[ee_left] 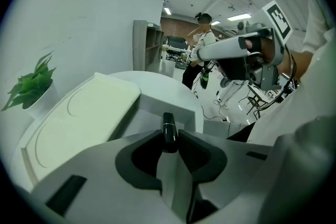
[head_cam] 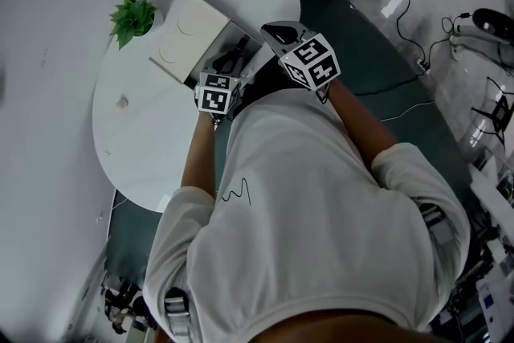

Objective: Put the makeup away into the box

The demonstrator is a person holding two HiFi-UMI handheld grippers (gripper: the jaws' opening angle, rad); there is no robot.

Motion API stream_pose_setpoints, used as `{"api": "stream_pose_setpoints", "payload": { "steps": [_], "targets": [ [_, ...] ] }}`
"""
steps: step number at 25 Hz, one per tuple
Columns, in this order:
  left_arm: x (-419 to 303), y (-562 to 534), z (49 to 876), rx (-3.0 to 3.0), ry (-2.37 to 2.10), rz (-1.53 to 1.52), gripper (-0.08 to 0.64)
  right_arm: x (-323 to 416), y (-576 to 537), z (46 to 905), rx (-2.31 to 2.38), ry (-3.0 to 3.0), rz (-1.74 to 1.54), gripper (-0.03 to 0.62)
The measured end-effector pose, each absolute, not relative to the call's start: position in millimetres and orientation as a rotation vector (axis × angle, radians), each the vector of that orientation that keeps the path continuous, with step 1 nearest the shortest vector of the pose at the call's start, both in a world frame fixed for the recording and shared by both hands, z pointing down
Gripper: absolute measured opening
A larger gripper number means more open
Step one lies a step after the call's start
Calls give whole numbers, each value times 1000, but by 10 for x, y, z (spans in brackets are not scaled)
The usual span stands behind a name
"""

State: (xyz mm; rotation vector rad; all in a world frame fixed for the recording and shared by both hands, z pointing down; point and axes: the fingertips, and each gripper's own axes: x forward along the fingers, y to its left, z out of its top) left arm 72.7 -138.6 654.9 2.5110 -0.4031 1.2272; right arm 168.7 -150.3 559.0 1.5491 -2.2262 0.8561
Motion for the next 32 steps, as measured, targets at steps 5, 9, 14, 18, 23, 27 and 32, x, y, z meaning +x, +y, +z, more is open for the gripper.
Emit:
{"api": "stream_pose_setpoints", "payload": {
  "steps": [5, 9, 14, 18, 23, 27, 32],
  "targets": [
    [765, -1333, 6645, 2493, -367, 1271, 109, 1662, -1475, 5598, 1531, -2230, 853, -2],
    [786, -1345, 6659, 2480, -361, 1273, 107, 1669, -1478, 5586, 1524, -2230, 846, -2],
    [780, -1357, 6667, 2480, -364, 1275, 107, 1658, -1493, 5591, 1517, -2226, 846, -2],
    [772, -1347, 6674, 2468, -372, 1270, 107, 1620, -1508, 5598, 1500, -2230, 846, -2],
    [722, -1350, 6658, 2463, -420, 1264, 109, 1535, -1517, 5620, 1454, -2240, 845, -2],
    [642, -1425, 6605, 2446, -499, 1211, 110, 1397, -1590, 5654, 1388, -2261, 838, -2],
    [400, -1516, 6477, 2403, -649, 1130, 110, 1109, -1686, 5663, 1278, -2304, 817, -2]
  ]
}}
